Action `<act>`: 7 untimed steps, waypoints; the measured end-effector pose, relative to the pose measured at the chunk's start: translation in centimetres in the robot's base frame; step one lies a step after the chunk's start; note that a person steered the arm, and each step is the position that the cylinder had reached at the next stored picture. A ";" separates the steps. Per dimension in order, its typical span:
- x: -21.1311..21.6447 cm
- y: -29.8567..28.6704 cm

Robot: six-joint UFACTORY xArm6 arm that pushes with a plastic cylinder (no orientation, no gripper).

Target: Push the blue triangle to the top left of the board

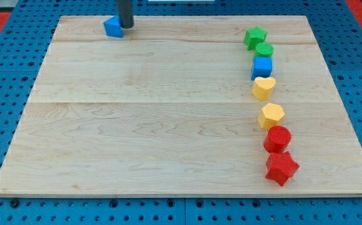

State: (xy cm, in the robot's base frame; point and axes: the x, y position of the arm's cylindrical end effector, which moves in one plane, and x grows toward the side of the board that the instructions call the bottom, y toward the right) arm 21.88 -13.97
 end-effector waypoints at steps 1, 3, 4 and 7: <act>0.0 -1.8; -0.7 5.8; -2.4 15.8; 3.4 39.3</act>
